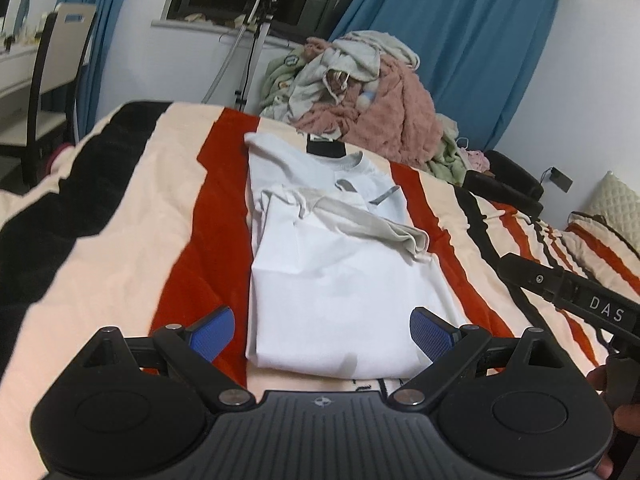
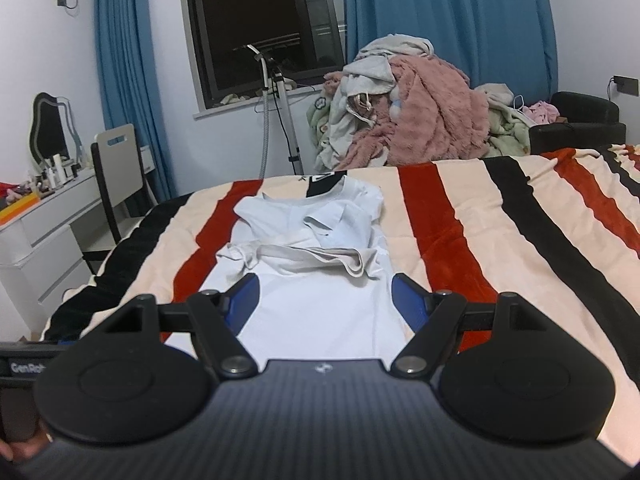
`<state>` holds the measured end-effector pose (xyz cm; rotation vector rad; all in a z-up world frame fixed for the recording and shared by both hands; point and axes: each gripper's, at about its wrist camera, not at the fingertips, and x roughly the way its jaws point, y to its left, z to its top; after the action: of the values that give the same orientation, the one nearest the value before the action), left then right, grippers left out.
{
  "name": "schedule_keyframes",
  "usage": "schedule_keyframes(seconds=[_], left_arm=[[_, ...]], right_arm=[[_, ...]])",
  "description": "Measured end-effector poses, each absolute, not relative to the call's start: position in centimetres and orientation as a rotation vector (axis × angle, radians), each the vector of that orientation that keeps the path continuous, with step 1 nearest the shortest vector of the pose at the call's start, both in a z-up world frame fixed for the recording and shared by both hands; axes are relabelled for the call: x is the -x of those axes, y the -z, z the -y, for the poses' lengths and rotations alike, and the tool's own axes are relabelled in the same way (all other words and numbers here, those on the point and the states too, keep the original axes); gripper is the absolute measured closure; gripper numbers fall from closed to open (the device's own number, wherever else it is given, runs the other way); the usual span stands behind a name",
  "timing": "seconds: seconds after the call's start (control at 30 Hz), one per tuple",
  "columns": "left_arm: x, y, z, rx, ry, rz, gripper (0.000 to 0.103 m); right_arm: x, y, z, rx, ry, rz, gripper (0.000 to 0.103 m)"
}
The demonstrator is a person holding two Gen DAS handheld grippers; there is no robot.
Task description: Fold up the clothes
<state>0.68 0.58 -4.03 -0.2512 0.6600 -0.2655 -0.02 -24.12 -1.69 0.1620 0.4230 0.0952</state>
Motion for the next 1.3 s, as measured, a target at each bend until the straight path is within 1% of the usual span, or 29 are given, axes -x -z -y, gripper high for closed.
schedule_keyframes(seconds=[0.27, 0.4, 0.53, 0.57, 0.67, 0.73, 0.8, 0.83, 0.87, 0.9, 0.93, 1.0, 1.03, 1.07, 1.1, 1.17, 1.2, 1.23, 1.27, 1.3], left_arm=[[-2.0, 6.8, -1.1, 0.428, 0.318, -0.805, 0.007], [-2.9, 9.1, -1.1, 0.507, 0.319, -0.895, 0.007], [-4.5, 11.9, -1.8, 0.669, 0.329, -0.967, 0.007], [-5.0, 12.5, -2.0, 0.714, 0.324, -0.971, 0.007], [-6.2, 13.6, -3.1, 0.839, 0.314, -0.933, 0.010], [-6.7, 14.1, -3.4, 0.879, 0.311, -0.903, 0.015], [-7.2, 14.4, -3.5, 0.906, 0.306, -0.878, 0.028], [-7.4, 14.6, -3.4, 0.912, 0.300, -0.869, 0.030], [-7.7, 14.7, -3.4, 0.917, 0.291, -0.863, 0.036], [-7.9, 14.7, -3.2, 0.917, 0.282, -0.857, 0.044], [-8.1, 14.7, -3.1, 0.916, 0.273, -0.852, 0.050], [-8.3, 14.7, -3.0, 0.908, 0.252, -0.840, 0.070], [-8.4, 14.7, -3.1, 0.907, 0.245, -0.833, 0.075], [-8.4, 14.7, -3.1, 0.906, 0.239, -0.827, 0.087], [-8.3, 14.6, -3.2, 0.912, 0.239, -0.816, 0.092], [-8.0, 14.3, -3.4, 0.924, 0.247, -0.786, 0.095], [-7.9, 14.1, -3.5, 0.929, 0.251, -0.772, 0.095], [-7.8, 13.8, -3.6, 0.925, 0.255, -0.758, 0.096], [-7.6, 13.5, -3.7, 0.923, 0.259, -0.748, 0.096], [-7.4, 13.3, -3.7, 0.921, 0.263, -0.739, 0.097]], right_arm=[[-1.1, 2.8, 25.1, -0.222, -0.049, -0.510, 0.028], [-1.6, 3.4, 25.7, -0.276, -0.030, -0.550, 0.028], [-1.9, 4.1, 26.5, -0.353, -0.034, -0.591, 0.028], [-2.0, 4.4, 26.7, -0.388, -0.039, -0.606, 0.027], [-2.4, 6.9, 27.9, -0.625, -0.081, -0.676, 0.027], [-2.6, 8.5, 28.6, -0.783, -0.109, -0.720, 0.027], [-2.8, 10.1, 29.4, -0.942, -0.138, -0.761, 0.027], [-2.9, 11.0, 29.8, -1.022, -0.153, -0.781, 0.027], [-3.1, 11.8, 30.2, -1.102, -0.167, -0.800, 0.028], [-3.2, 12.6, 30.6, -1.182, -0.182, -0.819, 0.028], [-3.3, 13.3, 30.8, -1.248, -0.193, -0.836, 0.028], [-3.7, 14.3, 30.1, -1.278, -0.189, -0.861, 0.028], [-3.9, 14.7, 29.8, -1.282, -0.181, -0.875, 0.028], [-4.1, 15.0, 29.6, -1.281, -0.160, -0.878, 0.033], [-4.2, 15.3, 29.5, -1.280, -0.138, -0.880, 0.037], [-4.3, 15.7, 29.7, -1.293, -0.095, -0.862, 0.054], [-4.3, 15.7, 29.9, -1.294, -0.076, -0.850, 0.059], [-4.3, 15.7, 30.2, -1.287, -0.052, -0.840, 0.071], [-4.3, 15.7, 30.4, -1.276, -0.031, -0.831, 0.079], [-4.1, 15.7, 30.5, -1.273, -0.014, -0.817, 0.081]])
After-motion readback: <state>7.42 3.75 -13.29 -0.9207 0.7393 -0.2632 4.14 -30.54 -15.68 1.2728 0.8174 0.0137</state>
